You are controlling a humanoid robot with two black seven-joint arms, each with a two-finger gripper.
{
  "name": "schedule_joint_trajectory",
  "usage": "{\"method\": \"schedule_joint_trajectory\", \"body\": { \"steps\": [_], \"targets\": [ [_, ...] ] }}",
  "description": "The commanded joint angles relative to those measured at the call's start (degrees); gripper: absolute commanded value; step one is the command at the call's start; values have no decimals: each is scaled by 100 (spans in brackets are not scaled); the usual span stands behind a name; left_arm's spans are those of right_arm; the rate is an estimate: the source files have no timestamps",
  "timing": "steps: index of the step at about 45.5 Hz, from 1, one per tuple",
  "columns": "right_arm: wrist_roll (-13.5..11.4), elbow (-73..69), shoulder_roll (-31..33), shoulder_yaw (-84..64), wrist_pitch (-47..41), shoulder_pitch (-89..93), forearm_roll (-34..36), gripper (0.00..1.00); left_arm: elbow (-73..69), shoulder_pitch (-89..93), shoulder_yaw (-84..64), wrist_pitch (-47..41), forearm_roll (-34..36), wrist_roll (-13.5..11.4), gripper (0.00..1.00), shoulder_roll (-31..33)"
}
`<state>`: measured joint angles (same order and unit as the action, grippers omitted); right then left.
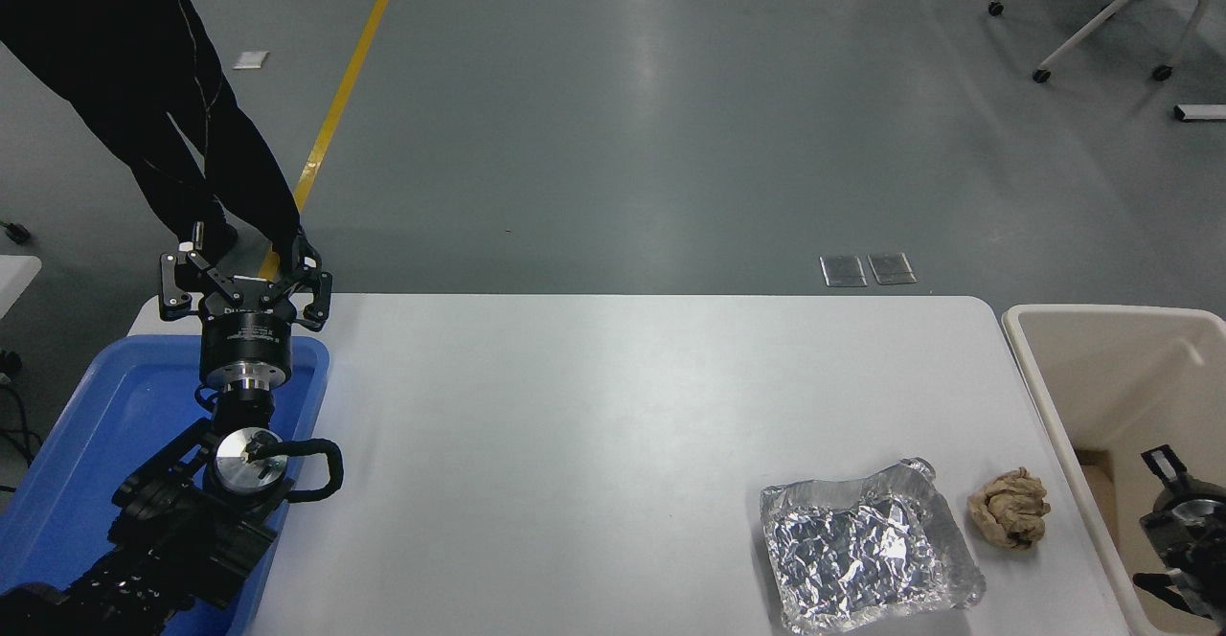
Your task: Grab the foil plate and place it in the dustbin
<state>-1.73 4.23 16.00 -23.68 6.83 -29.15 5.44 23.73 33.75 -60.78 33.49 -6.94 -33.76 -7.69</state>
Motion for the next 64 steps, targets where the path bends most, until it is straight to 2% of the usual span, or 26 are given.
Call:
{"method": "schedule_joint_trajectory", "body": {
  "steps": [1, 40, 46, 53, 54, 55, 59, 64],
  "targets": [
    [6, -1, -18, -23, 2, 32, -122, 0, 0, 0, 5, 0, 0, 1, 99, -5],
    [50, -185, 87, -690, -314, -214, -113, 0, -17, -17, 49, 0, -18, -34, 99, -40],
    [59, -913, 447, -805, -340, -582, -122, 0, -17, -17, 49, 0, -9, -34, 99, -40],
    [41, -3136, 1510, -1287, -340, -1899, -122, 0, -17, -17, 57, 0, -9, -25, 99, -40],
    [50, -3400, 1615, -1471, -332, -2093, -122, 2, -17, -9, 57, 0, -9, -25, 99, -40],
    [50, -3655, 1703, -1673, -332, -2286, -114, 10, -17, -17, 57, 0, -9, -25, 99, -40],
    [50, -4420, 1871, -2482, -332, -3033, -87, 50, -9, -9, 57, 0, 0, -16, 99, -40],
    [50, -5544, 1994, -3344, -349, -4210, -61, 90, 0, -9, 57, 0, 0, -8, 99, -40]
  ]
}}
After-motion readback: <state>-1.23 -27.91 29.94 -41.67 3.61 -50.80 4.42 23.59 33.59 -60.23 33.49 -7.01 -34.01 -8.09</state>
